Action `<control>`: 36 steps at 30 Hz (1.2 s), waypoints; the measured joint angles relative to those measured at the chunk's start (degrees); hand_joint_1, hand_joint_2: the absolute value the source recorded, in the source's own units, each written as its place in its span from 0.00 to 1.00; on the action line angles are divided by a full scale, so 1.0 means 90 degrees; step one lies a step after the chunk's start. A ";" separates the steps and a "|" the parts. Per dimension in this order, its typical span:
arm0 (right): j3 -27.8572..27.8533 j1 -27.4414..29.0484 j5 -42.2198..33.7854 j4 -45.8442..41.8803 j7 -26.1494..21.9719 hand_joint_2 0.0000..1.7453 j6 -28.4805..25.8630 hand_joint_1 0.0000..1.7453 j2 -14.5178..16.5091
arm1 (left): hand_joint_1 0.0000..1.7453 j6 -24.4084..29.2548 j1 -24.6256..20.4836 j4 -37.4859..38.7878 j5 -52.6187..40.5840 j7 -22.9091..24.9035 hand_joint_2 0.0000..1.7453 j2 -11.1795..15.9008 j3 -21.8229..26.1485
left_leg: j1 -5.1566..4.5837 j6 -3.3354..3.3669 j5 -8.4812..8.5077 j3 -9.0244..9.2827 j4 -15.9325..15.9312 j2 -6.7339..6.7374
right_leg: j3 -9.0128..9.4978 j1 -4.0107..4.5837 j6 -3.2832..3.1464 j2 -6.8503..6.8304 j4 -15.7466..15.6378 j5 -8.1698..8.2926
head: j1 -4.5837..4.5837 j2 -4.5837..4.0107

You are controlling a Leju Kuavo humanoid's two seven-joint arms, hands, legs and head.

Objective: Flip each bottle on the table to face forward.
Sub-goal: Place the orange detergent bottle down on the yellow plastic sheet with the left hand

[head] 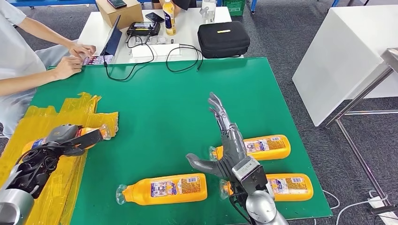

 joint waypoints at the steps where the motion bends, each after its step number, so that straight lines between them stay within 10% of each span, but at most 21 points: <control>1: 0.0003 -0.0012 -0.0005 0.0021 0.0000 1.00 0.0006 0.00 0.0000 | 0.64 -0.0074 0.0001 0.0007 0.0021 -0.0021 1.00 0.0012 -0.0002 | 0.0000 0.0000 0.0000 0.0002 0.0000 0.0000 | 0.0002 0.0000 0.0000 0.0000 0.0002 0.0000 | 0.0000 -0.0001; 4: 0.0032 -0.0083 -0.0075 0.0099 -0.0007 1.00 0.0040 0.00 0.0000 | 0.14 -0.0765 0.0010 0.0018 0.0139 -0.0323 1.00 0.0163 -0.0084 | -0.0001 -0.0005 -0.0003 0.0016 -0.0003 0.0002 | 0.0016 0.0000 -0.0004 0.0001 0.0008 -0.0003 | 0.0000 -0.0002; 6: 0.0081 -0.0171 -0.0154 0.0182 -0.0024 1.00 0.0076 0.00 0.0000 | 0.00 -0.1357 0.0061 0.0016 0.0308 -0.0686 1.00 0.0386 -0.0228 | -0.0002 -0.0015 -0.0010 0.0037 -0.0005 0.0008 | 0.0032 0.0000 -0.0012 0.0004 0.0010 -0.0009 | -0.0001 -0.0001; 14: 0.0235 -0.0384 -0.0262 0.0445 -0.0039 1.00 0.0097 0.00 0.0002 | 0.00 -0.1687 0.0326 -0.0112 0.0945 -0.0802 1.00 0.0914 -0.0636 | 0.0002 -0.0039 -0.0029 0.0107 -0.0012 0.0014 | 0.0088 0.0003 -0.0041 0.0005 0.0014 -0.0027 | -0.0001 0.0000; 36: 0.0285 -0.0394 -0.0275 0.0560 -0.0036 1.00 0.0015 0.00 0.0000 | 0.00 -0.0908 0.0706 -0.0626 0.1825 -0.0611 1.00 0.0932 -0.0809 | 0.0001 -0.0049 -0.0022 0.0110 -0.0013 -0.0001 | 0.0087 0.0000 -0.0043 0.0001 0.0017 -0.0028 | -0.0001 0.0000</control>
